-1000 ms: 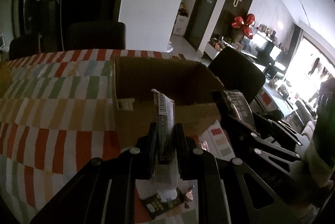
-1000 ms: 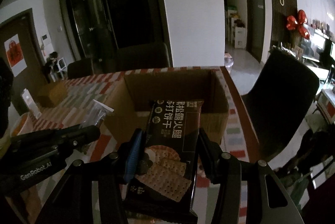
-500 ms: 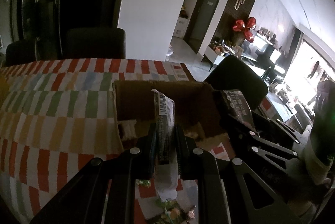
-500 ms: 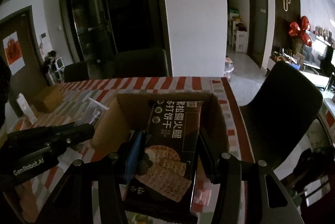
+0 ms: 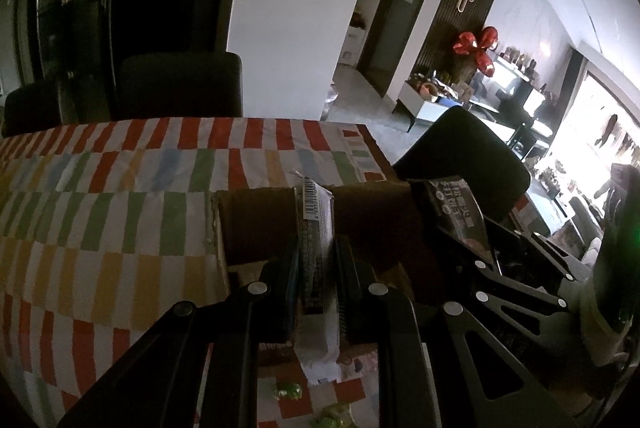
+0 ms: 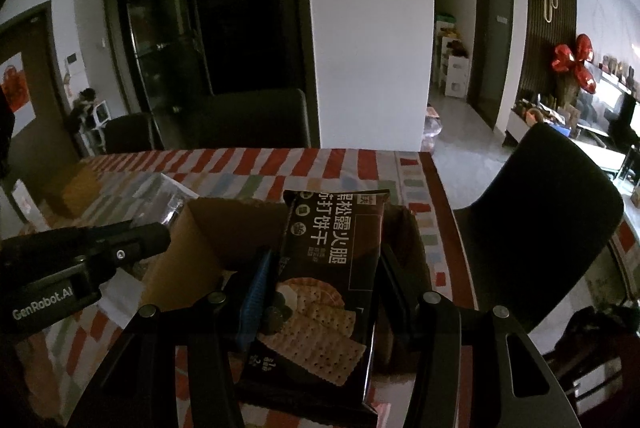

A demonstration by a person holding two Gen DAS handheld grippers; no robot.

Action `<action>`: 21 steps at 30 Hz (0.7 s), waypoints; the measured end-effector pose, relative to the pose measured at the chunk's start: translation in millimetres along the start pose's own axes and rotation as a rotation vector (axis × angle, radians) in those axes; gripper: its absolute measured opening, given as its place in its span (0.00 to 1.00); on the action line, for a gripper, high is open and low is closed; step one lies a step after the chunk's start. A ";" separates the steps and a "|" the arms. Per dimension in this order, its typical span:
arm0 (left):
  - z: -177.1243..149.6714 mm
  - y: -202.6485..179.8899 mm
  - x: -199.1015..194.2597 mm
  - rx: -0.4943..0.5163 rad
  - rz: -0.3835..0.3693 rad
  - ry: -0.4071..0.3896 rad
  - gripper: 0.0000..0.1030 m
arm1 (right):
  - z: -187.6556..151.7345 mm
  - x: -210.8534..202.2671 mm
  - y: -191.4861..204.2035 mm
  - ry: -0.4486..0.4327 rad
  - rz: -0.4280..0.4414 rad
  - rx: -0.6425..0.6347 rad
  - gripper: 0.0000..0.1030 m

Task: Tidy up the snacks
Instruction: 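Lower the cracker box into the box with the right tool while the left tool drops the stick packet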

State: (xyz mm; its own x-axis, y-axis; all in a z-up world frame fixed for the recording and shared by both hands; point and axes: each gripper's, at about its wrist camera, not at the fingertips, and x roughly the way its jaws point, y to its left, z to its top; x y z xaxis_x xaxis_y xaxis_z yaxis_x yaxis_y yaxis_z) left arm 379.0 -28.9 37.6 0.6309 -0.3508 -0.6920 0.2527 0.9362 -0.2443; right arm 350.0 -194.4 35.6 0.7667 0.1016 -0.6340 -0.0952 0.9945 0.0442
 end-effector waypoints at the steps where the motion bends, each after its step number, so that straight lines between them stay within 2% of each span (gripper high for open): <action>1: 1.2 0.8 2.7 0.004 0.002 0.003 0.17 | 1.5 1.9 0.0 0.001 -0.003 0.000 0.51; 3: 2.6 -0.4 6.0 0.023 0.033 0.006 0.20 | 2.8 6.1 0.3 0.001 -0.005 -0.002 0.51; 4: 4.3 0.0 5.7 0.031 0.050 0.003 0.31 | 3.0 6.8 -0.1 -0.004 -0.011 -0.001 0.53; 5: 3.1 -0.8 2.7 0.041 0.065 -0.011 0.41 | 2.8 7.0 0.6 -0.005 -0.020 -0.001 0.60; 6: 2.6 -2.0 0.3 0.046 0.071 -0.023 0.44 | 2.0 6.2 0.2 -0.006 -0.033 -0.001 0.63; 7: 0.3 -3.3 -3.7 0.058 0.084 -0.034 0.45 | 1.4 4.6 -0.7 -0.010 -0.040 0.002 0.67; 12: -16.0 -13.6 -23.4 0.114 0.112 -0.063 0.46 | -9.4 -14.0 -0.5 -0.029 -0.024 0.004 0.67; 21: -58.4 -19.9 -57.9 0.108 0.065 -0.079 0.47 | -43.1 -66.8 8.8 -0.108 0.000 -0.019 0.67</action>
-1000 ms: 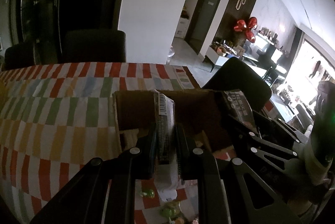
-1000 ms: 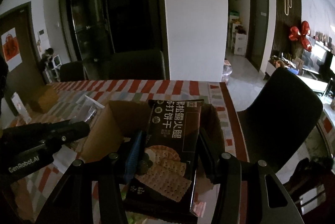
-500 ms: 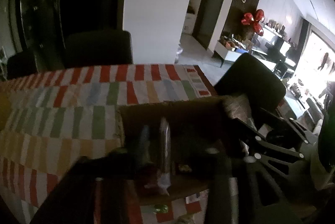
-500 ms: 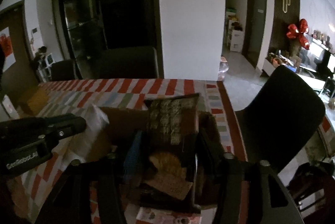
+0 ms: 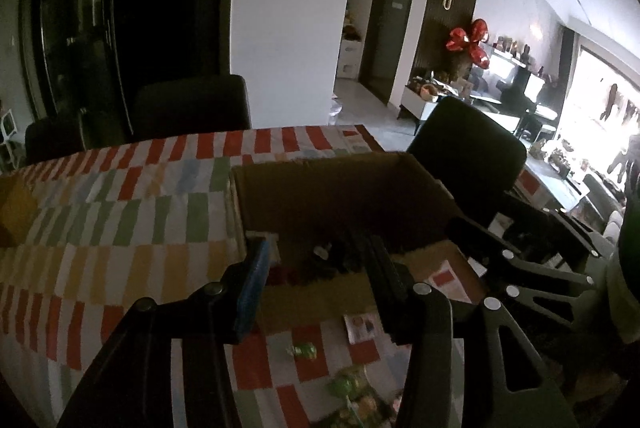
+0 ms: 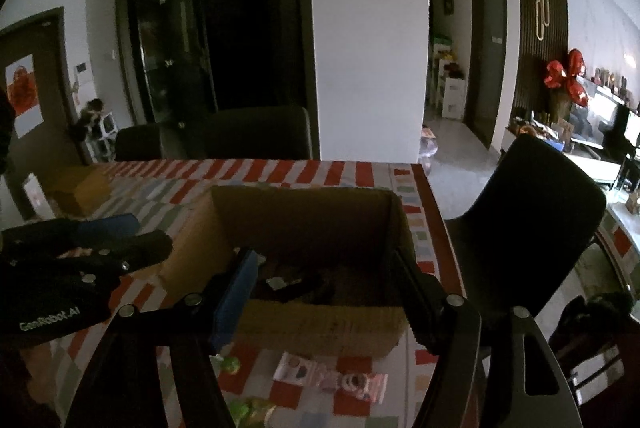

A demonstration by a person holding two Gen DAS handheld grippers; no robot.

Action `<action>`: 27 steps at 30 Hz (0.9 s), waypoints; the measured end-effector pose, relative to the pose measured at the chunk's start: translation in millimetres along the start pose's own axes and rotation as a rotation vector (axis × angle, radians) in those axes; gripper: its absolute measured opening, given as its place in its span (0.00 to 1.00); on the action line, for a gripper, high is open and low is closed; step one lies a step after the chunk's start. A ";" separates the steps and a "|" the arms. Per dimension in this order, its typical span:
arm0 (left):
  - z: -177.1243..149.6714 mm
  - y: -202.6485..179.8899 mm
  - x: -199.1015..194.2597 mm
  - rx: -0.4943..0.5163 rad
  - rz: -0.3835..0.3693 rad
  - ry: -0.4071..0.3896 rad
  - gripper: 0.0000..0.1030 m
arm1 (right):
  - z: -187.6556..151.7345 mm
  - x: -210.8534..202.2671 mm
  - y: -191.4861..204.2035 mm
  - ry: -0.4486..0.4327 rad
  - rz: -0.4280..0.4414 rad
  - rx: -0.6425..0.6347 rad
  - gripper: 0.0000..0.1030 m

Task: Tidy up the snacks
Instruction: 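Lower the cracker box into the box with the right tool while the left tool drops the stick packet, then withdraw both open tools from the box back toward the remaining snacks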

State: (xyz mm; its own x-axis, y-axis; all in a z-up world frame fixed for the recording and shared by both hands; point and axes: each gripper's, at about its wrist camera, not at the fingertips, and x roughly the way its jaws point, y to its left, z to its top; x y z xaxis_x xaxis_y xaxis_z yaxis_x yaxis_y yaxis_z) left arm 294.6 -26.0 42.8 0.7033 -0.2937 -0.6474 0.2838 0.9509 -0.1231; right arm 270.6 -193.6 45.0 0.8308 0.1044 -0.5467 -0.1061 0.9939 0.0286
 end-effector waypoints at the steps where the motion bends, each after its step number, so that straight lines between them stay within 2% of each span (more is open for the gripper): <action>1: -4.6 -1.8 -3.9 0.007 -0.001 -0.005 0.47 | -2.4 -3.5 0.9 -0.005 -0.002 -0.003 0.67; 11: -44.3 -18.0 -26.3 0.069 0.011 0.001 0.47 | -40.9 -27.6 5.1 0.012 0.012 0.001 0.67; 18: -72.0 -18.5 -30.1 0.075 0.004 0.034 0.47 | -67.9 -34.4 8.1 0.061 0.022 -0.002 0.67; 27: -110.2 -16.6 -21.3 0.052 -0.048 0.103 0.47 | -106.4 -33.1 13.9 0.153 0.033 0.018 0.67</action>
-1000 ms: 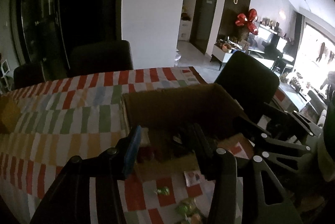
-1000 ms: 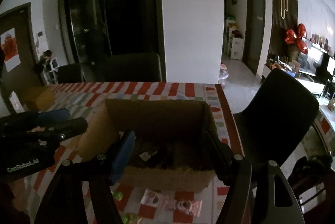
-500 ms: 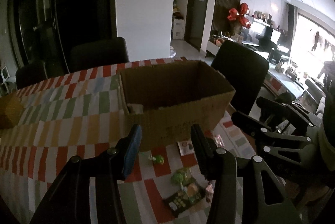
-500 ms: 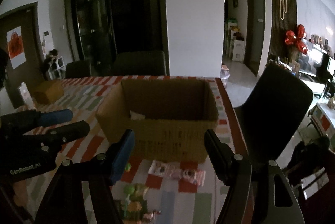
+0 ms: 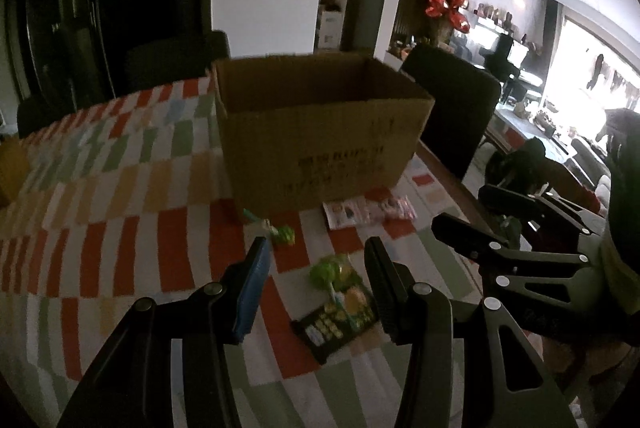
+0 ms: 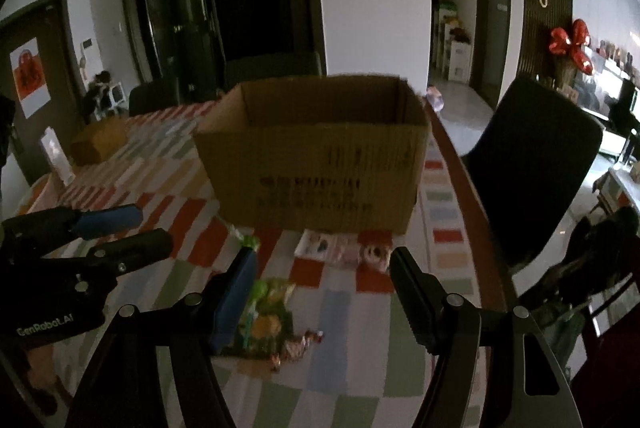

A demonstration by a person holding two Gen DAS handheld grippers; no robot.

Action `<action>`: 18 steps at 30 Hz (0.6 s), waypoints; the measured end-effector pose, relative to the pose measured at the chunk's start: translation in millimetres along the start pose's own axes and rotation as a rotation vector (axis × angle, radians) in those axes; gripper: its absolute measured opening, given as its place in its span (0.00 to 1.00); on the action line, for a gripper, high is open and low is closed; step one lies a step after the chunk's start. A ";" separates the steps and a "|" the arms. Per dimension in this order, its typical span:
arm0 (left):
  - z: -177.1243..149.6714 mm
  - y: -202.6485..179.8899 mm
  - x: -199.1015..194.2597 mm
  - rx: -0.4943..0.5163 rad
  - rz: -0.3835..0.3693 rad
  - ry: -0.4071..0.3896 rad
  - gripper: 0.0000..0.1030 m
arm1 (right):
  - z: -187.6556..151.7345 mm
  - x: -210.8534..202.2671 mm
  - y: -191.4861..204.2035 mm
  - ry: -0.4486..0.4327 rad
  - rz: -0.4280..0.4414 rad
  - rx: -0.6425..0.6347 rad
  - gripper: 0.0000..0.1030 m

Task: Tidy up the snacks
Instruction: 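Withdraw both open tools from the box back toward the remaining snacks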

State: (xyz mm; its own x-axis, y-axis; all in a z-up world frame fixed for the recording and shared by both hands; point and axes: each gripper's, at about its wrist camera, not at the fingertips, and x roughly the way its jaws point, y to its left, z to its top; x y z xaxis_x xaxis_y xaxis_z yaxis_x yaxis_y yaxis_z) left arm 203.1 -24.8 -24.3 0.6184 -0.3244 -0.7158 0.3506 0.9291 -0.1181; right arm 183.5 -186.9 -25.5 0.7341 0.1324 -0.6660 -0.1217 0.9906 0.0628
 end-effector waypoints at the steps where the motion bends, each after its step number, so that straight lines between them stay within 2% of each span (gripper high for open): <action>1: -4.0 0.5 1.6 -0.003 -0.004 0.007 0.47 | -3.7 1.0 0.5 0.006 -0.001 0.000 0.67; 18: -44.5 7.8 35.4 0.031 -0.019 0.079 0.46 | -51.5 34.8 6.4 0.168 0.019 0.049 0.67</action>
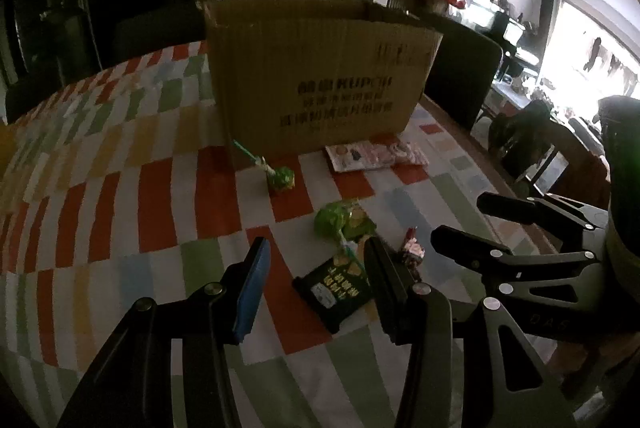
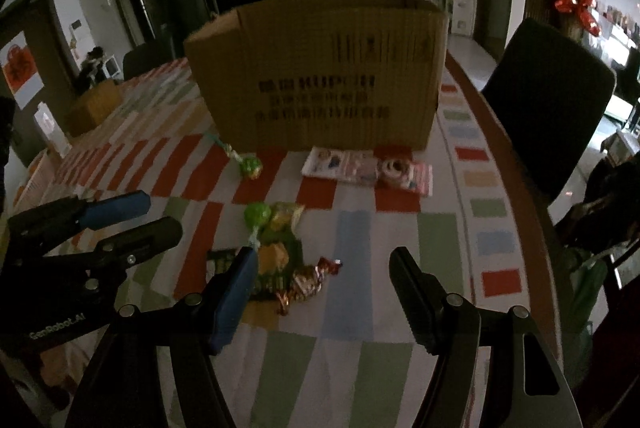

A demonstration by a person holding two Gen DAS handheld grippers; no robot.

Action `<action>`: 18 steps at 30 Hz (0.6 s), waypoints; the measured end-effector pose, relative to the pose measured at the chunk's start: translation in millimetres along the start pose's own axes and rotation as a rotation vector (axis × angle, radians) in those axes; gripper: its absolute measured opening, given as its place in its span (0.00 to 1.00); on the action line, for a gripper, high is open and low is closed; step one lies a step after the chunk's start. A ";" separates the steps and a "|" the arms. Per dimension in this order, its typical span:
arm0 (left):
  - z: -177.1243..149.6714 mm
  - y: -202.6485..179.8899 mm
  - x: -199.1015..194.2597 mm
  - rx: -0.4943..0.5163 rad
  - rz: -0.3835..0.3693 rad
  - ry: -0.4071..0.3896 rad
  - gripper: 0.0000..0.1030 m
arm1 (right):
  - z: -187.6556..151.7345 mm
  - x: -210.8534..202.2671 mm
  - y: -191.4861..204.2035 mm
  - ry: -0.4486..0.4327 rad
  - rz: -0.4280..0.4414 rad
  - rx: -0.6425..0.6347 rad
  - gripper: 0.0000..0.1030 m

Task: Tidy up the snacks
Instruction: 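Withdraw both open tools from the box back toward the remaining snacks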

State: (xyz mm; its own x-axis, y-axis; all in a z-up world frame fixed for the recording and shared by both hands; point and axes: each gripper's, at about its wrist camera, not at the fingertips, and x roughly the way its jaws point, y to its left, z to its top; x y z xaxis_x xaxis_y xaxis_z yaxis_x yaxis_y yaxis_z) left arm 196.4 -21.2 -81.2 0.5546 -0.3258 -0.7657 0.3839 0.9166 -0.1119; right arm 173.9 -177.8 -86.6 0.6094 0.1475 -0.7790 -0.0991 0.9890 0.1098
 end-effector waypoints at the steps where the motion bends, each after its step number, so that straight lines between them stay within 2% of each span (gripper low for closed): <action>1: -1.8 0.5 2.9 0.003 0.000 0.005 0.46 | -1.4 2.2 0.1 0.007 -0.001 0.001 0.67; 18: 2.9 2.5 47.7 0.039 -0.029 0.068 0.46 | -15.0 45.1 -5.5 0.121 0.035 0.068 0.51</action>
State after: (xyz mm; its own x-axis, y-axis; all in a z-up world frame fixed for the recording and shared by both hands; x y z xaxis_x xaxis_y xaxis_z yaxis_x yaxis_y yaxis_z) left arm 226.0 -35.2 -116.2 0.4923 -0.3340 -0.8038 0.4277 0.8971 -0.1109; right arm 190.1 -176.7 -131.6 0.5069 0.1837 -0.8422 -0.0624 0.9823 0.1767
